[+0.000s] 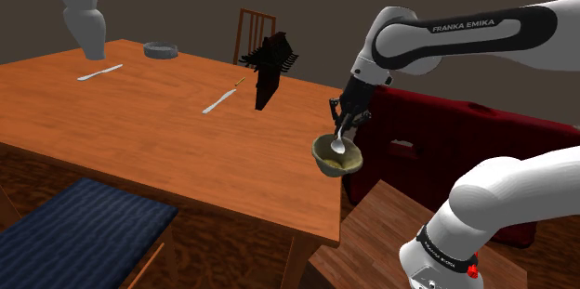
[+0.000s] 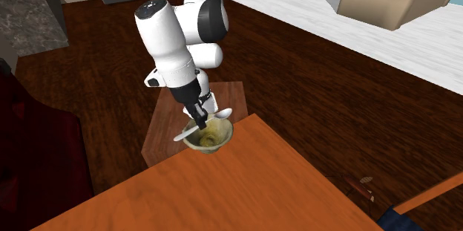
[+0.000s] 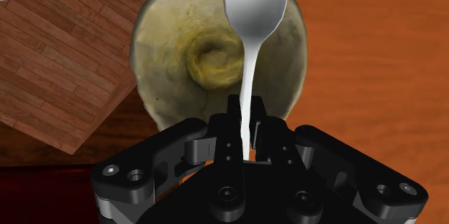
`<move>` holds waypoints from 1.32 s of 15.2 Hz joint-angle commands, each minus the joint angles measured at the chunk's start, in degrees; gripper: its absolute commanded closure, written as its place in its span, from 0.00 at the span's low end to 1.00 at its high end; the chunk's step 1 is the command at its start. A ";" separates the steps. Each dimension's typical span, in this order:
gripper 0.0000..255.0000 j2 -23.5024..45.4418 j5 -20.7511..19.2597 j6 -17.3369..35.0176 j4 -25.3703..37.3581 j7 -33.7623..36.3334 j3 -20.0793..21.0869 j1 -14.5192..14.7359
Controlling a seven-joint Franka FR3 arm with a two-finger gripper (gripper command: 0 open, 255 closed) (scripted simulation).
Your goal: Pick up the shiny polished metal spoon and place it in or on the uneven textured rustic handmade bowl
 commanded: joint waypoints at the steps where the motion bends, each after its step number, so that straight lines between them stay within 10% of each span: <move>1: 1.00 0.29 0.41 1.75 -1.45 -0.34 0.25 0.16; 10: 1.00 0.68 0.64 2.88 -2.22 -0.58 0.41 0.24; 11: 0.00 0.68 0.64 2.88 -2.22 -0.58 0.41 0.24; 20: 0.00 -1.68 -1.43 -5.13 3.26 -0.08 -1.60 -0.78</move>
